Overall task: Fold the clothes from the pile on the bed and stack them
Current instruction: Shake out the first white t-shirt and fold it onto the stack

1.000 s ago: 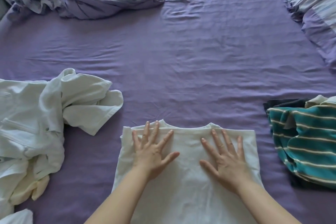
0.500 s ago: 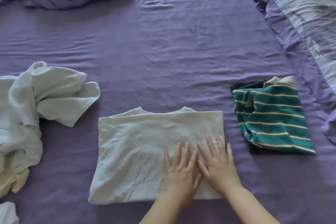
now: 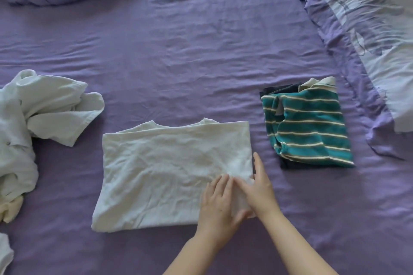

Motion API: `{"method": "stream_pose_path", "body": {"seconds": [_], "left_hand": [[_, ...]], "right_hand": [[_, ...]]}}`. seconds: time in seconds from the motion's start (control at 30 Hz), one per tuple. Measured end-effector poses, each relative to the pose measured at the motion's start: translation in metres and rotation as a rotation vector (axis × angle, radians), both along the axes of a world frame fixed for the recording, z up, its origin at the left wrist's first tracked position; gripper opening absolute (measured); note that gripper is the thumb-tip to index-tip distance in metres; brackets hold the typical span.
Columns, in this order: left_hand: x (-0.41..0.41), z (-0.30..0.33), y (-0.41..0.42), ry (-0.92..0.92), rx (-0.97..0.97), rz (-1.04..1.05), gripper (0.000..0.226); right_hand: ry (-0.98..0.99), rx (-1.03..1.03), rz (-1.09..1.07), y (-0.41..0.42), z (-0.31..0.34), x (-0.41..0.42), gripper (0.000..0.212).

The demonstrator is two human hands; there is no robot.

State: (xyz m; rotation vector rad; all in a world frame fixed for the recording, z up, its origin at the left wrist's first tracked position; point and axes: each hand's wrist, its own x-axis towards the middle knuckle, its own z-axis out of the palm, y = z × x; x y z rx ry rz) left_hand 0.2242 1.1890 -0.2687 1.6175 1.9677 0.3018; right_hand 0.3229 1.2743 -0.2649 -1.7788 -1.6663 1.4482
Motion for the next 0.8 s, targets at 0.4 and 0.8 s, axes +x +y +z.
{"method": "stream_pose_path", "body": {"seconds": [0.4,0.8], "left_hand": [[-0.04,0.046,0.004,-0.293,0.254,0.821,0.022],[-0.14,0.016,-0.085,-0.485,0.055,1.324,0.014]], "right_hand": [[0.309,-0.149,0.364,0.018,0.04,-0.063,0.056],[-0.407,0.571,1.275,0.004,-0.002,-0.157,0.053]]}}
